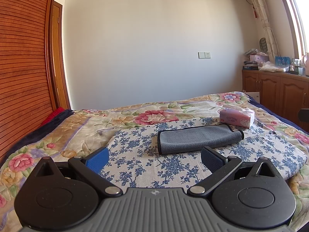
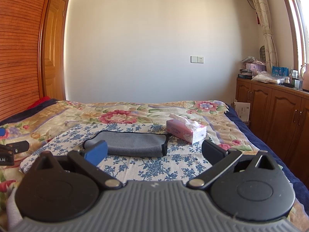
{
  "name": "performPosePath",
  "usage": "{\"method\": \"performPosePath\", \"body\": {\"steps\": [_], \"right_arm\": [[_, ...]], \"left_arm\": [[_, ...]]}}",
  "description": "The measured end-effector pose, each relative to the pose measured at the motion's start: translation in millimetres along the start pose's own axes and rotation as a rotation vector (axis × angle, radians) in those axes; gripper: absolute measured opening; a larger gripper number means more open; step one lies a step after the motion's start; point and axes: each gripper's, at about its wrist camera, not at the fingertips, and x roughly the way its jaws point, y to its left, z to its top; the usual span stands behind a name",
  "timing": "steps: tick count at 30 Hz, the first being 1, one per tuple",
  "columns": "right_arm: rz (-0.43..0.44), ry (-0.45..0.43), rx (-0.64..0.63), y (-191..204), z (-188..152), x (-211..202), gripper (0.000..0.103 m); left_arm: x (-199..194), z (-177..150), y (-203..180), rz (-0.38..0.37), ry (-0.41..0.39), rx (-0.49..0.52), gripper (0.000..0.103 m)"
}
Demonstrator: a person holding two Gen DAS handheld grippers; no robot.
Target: Fold towel
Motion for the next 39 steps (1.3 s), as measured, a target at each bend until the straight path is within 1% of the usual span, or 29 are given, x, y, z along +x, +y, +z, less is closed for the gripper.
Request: {"method": "performPosePath", "body": {"steps": [39], "right_arm": [[0.0,-0.001,-0.001,0.9,0.3,-0.2,0.103]], "left_arm": [[0.3,-2.1,-1.9,-0.002,0.005,0.004,0.103]]}}
